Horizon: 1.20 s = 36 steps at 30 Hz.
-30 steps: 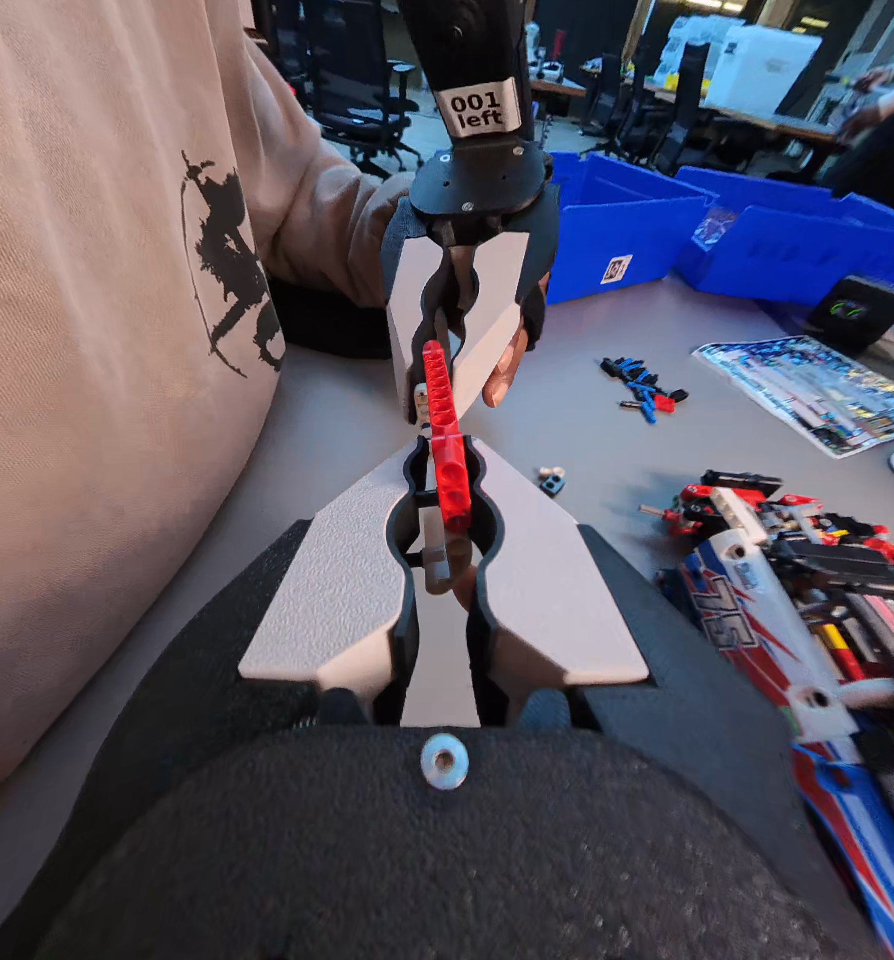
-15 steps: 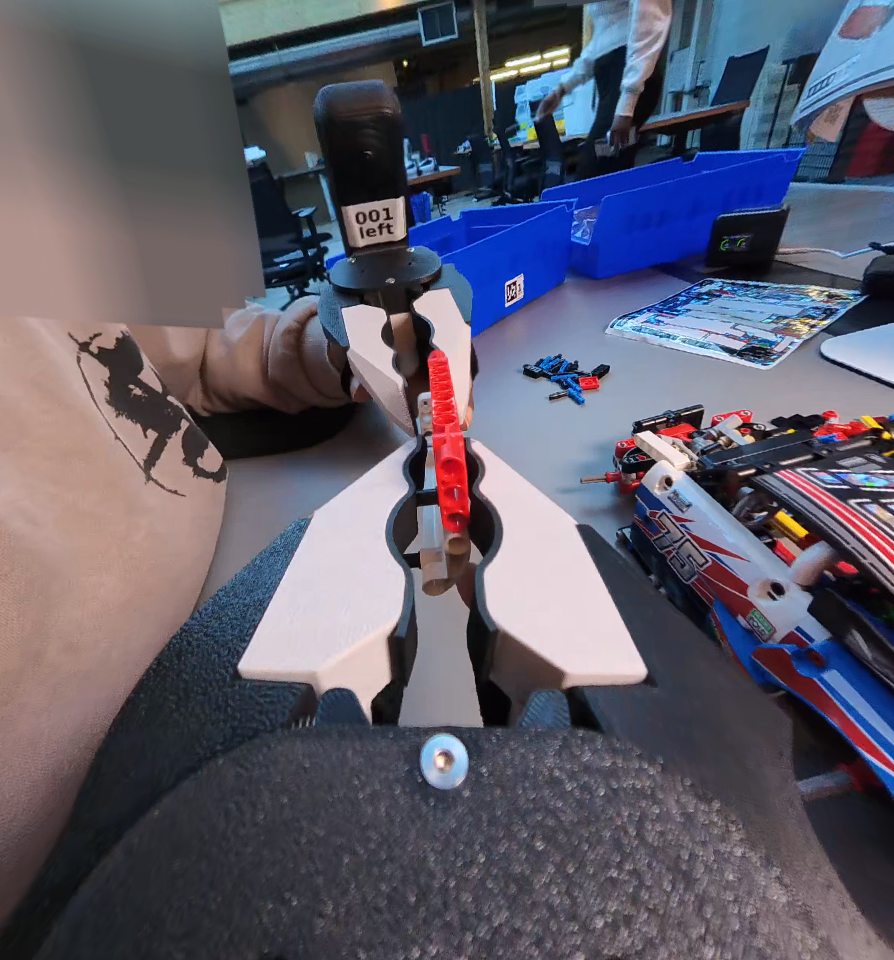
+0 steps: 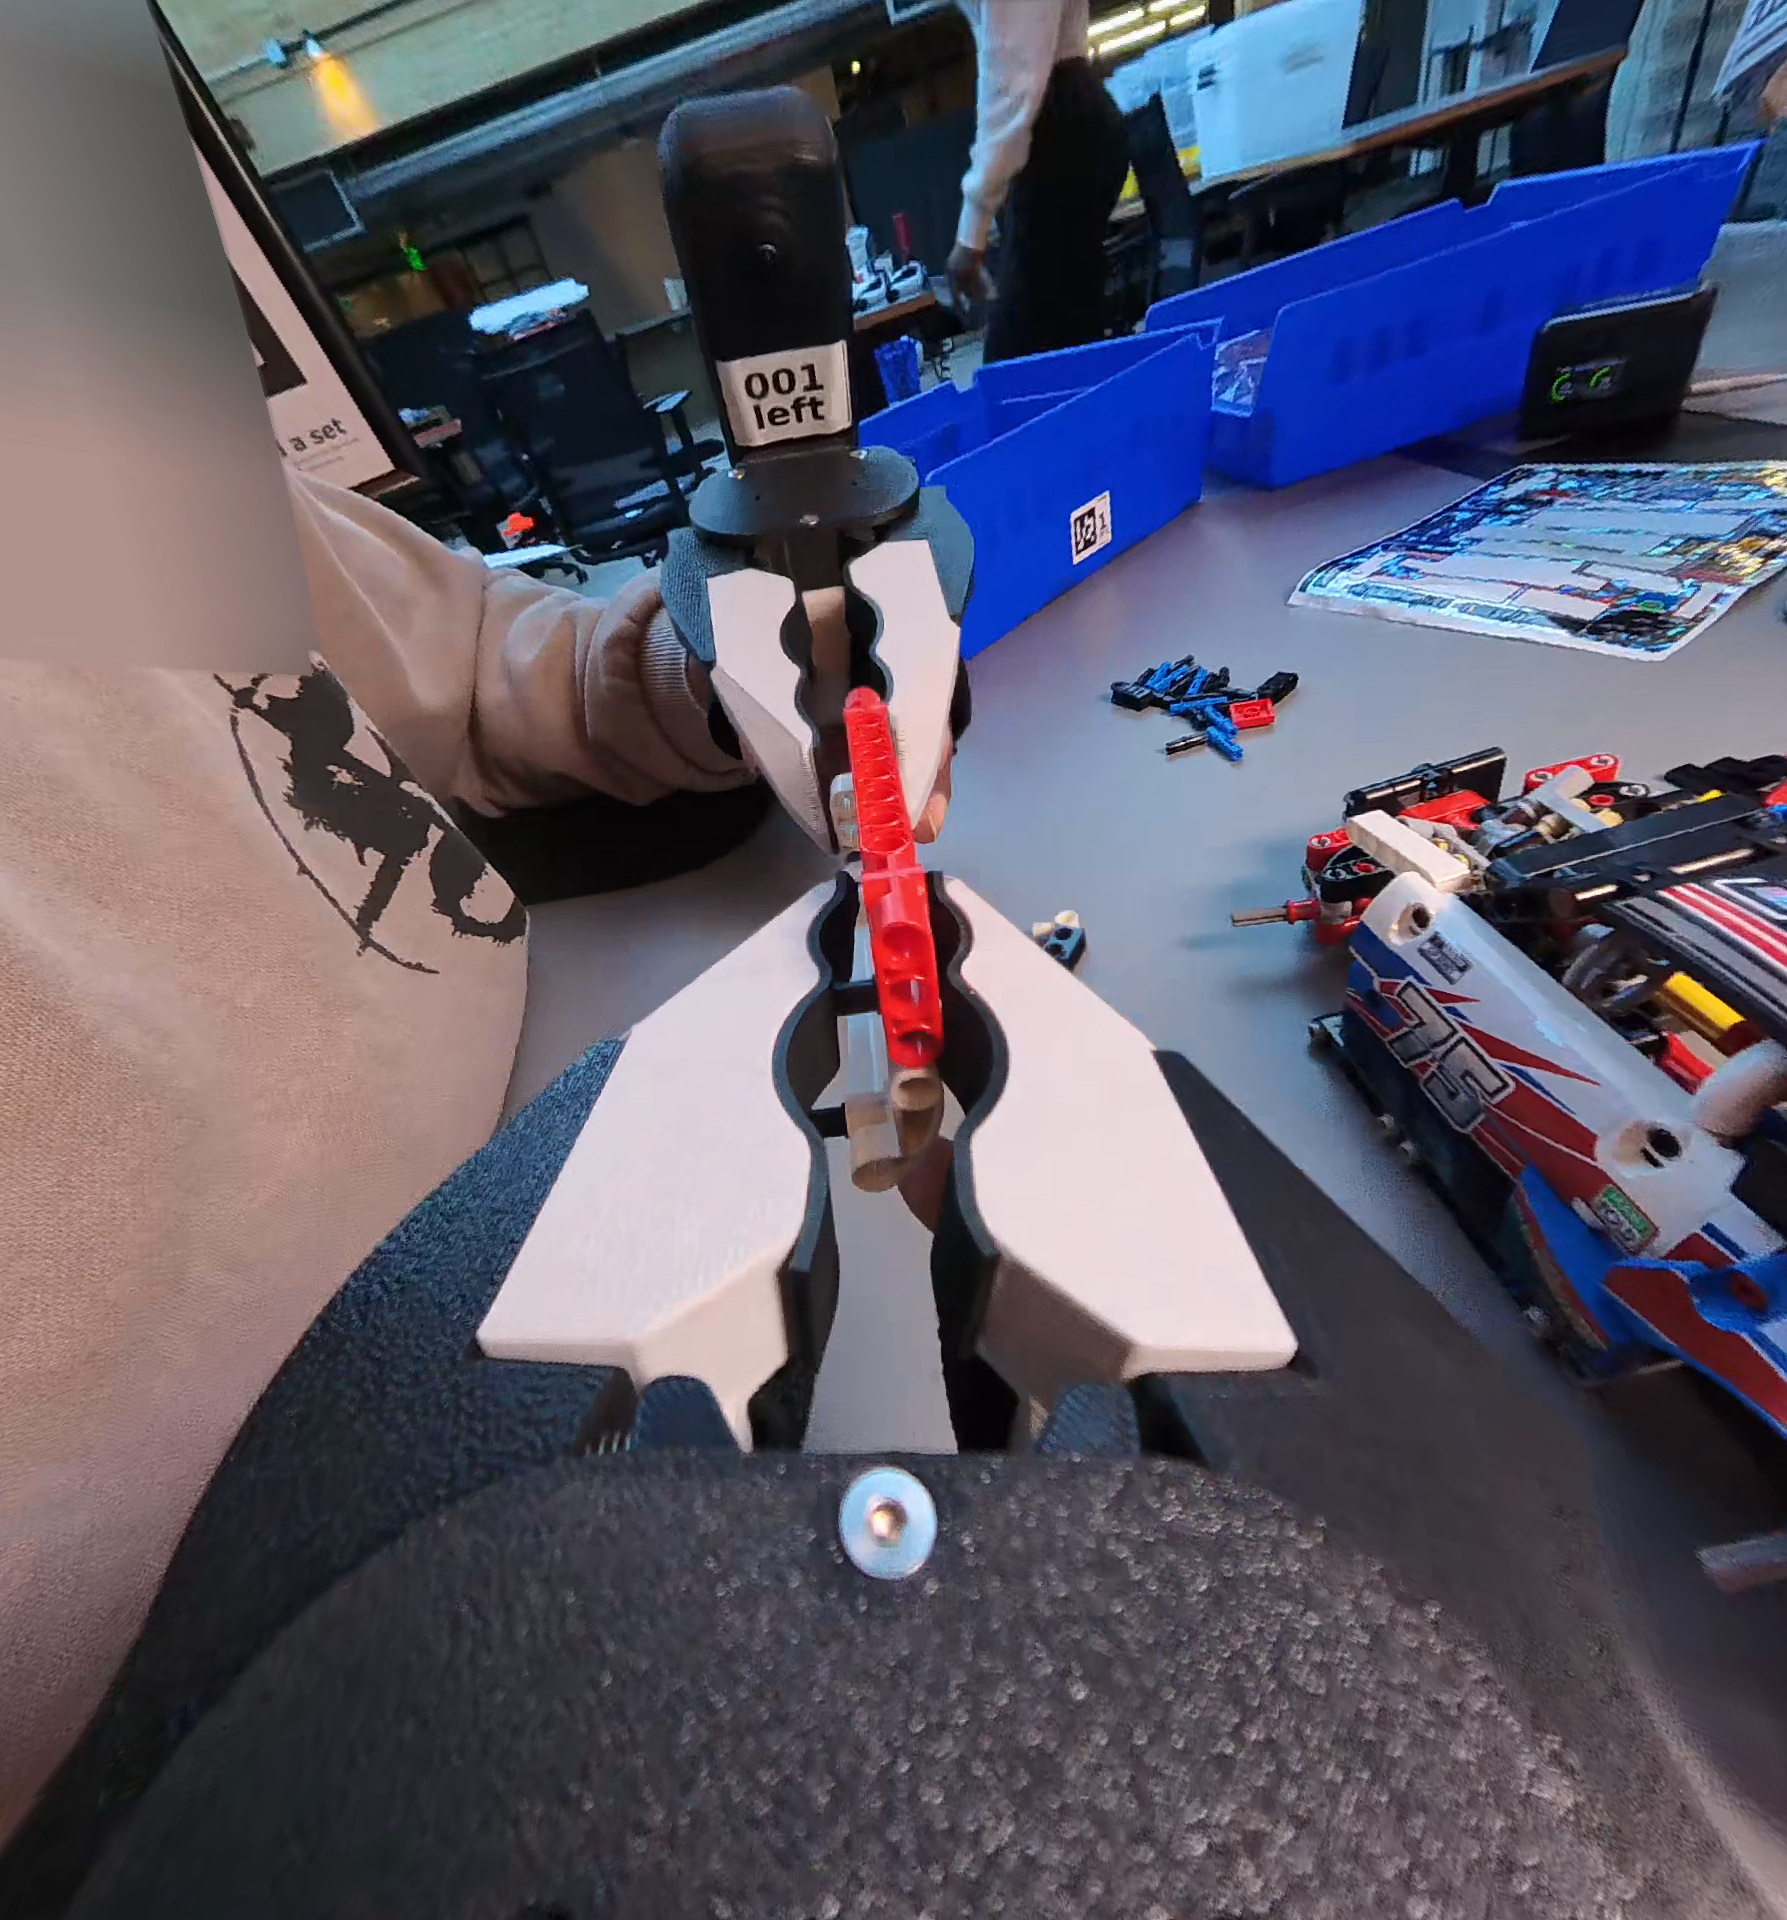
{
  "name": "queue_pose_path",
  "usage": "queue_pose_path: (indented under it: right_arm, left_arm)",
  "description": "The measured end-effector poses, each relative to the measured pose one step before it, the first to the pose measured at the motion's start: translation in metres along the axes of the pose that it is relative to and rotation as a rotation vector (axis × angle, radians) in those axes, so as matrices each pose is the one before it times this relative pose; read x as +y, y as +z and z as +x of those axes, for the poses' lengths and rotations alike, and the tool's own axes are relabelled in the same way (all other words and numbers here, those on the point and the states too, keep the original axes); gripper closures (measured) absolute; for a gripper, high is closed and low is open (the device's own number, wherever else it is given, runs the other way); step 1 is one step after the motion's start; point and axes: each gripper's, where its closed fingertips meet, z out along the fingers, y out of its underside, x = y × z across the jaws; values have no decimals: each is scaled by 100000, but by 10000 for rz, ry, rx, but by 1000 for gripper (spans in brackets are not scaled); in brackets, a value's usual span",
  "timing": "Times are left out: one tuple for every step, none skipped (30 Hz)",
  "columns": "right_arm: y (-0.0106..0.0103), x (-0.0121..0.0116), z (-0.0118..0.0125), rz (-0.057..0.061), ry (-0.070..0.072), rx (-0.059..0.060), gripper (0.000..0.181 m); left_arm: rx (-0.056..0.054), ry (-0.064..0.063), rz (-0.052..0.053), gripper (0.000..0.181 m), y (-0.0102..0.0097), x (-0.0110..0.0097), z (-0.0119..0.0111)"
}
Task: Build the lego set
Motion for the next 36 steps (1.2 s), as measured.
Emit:
queue_pose_path:
  right_arm:
    - [6, 128, 65, -86, -78, 52, 171]
    - [11, -23, -34, -22, -68, 5, 171]
    - [42, 125, -117, -111, -11, -66, 171]
    - [38, 134, 82, -70, 24, 33, 171]
    - [17, 187, 31, -61, 55, -16, 171]
    - [23, -17, 35, 73, 123, -6, 171]
    - [-16, -248, 144, 234, 136, 62, 171]
    - [-12, -272, 227, 226, 153, 110, 171]
    - [-8, -401, 431, 336, 162, 265, 171]
    - [1, -392, 235, 357, 256, 135, 171]
    - [-9, -460, 36, 370, 371, -19, 171]
    - [36, -424, 0, 360, 307, 21, 171]
    - [11, -162, 52, 153, 120, 57, 171]
    - [-18, -154, 67, 103, -6, 84, 171]
    - [-15, -245, -81, 173, 61, 8, 171]
    - [74, -273, -54, 257, 185, 26, 171]
    - [208, 52, -246, 45, 142, -63, 169]
    - [-2, -427, 109, 300, -43, 154, 171]
    - [11, -107, 203, 37, -207, 250, 171]
    - [66, -388, 29, 204, -297, 183, 170]
    - [-47, -656, -200, 206, -29, -137, 171]
    - [-110, -498, -173, 61, 19, -207, 171]
    - [-90, -82, -33, -114, -64, -73, 171]
    - [-66, 220, 13, -167, -192, 70, 171]
    - [-66, 263, -49, -97, -117, 59, 171]
    - [-44, 207, -163, -71, 106, -82, 171]
    - [0, 222, -170, -150, 181, -158, 171]
    - [23, 235, -56, -204, 70, -77, 171]
    - [69, 155, 36, -126, -120, 43, 171]
    - [85, 84, -43, -22, -134, 46, 171]
    - [89, 25, 75, 45, 30, 107, 171]
    - [66, 18, 130, 93, 93, 94, 171]
    - [16, -16, 71, 125, 135, 25, 171]
    - [6, -45, 98, 129, 161, 40, 171]
    - [37, -56, 108, 101, 79, 64, 171]
    - [69, -137, 125, 123, -40, 130, 171]
  left_arm:
    - [-8, -61, -94, 169, 82, 166, -78]
    - [101, -113, -54, 169, -4, 66, 52]
    - [112, -56, -44, 169, 19, 133, 98]
    - [-15, -40, -25, 169, 48, 171, -67]
    - [79, -91, -39, 169, 79, 181, 16]
    - [44, -100, 58, 169, 25, -1, -60]
    - [-3, -166, 164, 169, -29, -174, -154]
    - [-100, -249, 237, 169, -41, -238, -300]
    - [-221, -330, 383, 169, -66, -424, -494]
    - [-17, -386, 490, 169, -131, -570, -235]
    - [105, -401, 535, 169, -155, -702, -18]
    - [66, -362, 475, 169, -102, -653, -21]
    - [-47, -173, 269, 169, -16, -334, -57]
    - [-96, -27, 164, 169, 42, -152, -45]
    - [14, -89, 209, 169, 9, -287, 61]
    - [50, -166, 268, 169, -20, -422, 57]
    - [41, -120, 119, 170, 152, -153, 101]
    - [-4, 41, 55, 169, 54, -35, 8]
    - [-203, 223, -88, 169, 28, -61, -265]
    - [-167, 388, 35, 168, 38, -467, -50]
    - [27, 202, 105, 168, 114, -636, 240]
    - [88, 53, 18, 168, 141, -393, 236]
    - [76, 28, -153, 168, 63, 90, 57]
    - [59, -23, -174, 168, 21, 333, -36]
    - [133, -164, -20, 168, 9, 294, 48]
    - [269, -311, 34, 168, -2, 286, 208]
    - [295, -363, -8, 168, -12, 325, 233]
    - [135, -254, -29, 168, -34, 288, 60]
    - [-8, -43, -4, 168, -42, 203, -53]
    - [-29, 29, -17, 168, -65, 88, -39]
    - [-86, -22, 1, 168, -41, -5, -154]
    - [-65, -30, 36, 168, -23, -40, -135]
    - [-22, -62, 77, 168, 18, -44, -81]
    - [-33, -63, 101, 168, 14, -75, -88]
    - [-48, -65, 65, 168, 8, -93, -131]
    - [-88, -42, 59, 168, -1, -181, -191]
